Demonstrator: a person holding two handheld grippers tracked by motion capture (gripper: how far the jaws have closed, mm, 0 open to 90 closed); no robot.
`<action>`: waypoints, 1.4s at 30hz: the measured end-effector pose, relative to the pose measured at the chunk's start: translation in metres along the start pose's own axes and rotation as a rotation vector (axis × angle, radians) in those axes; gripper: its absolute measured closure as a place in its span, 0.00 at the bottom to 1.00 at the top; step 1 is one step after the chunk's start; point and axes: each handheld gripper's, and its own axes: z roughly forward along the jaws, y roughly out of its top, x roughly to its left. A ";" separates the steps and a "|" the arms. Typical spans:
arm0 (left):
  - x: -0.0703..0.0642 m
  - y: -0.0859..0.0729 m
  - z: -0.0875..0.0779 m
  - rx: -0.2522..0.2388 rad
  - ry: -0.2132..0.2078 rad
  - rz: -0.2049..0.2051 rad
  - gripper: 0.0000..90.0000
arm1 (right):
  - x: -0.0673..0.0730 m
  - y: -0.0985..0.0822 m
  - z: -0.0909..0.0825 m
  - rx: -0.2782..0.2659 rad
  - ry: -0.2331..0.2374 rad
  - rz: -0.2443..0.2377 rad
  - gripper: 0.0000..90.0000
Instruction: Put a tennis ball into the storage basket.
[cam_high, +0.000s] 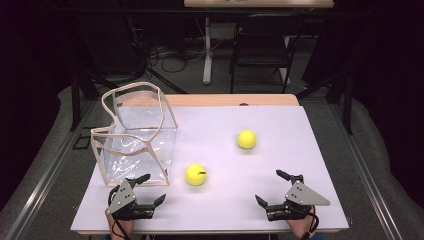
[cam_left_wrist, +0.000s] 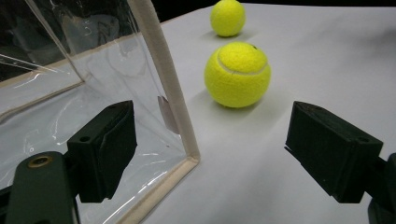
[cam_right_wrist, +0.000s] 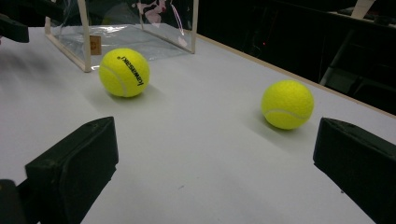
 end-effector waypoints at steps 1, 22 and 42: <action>0.000 0.000 0.000 0.001 -0.001 0.000 0.18 | 0.000 0.000 0.000 0.002 0.000 -0.001 0.00; -0.001 0.000 0.000 -0.006 -0.011 -0.004 0.18 | -0.002 0.006 0.012 0.075 0.043 -0.001 0.00; -0.001 -0.001 0.000 0.003 -0.012 -0.008 0.18 | 0.004 0.028 0.033 0.132 0.083 -0.017 0.00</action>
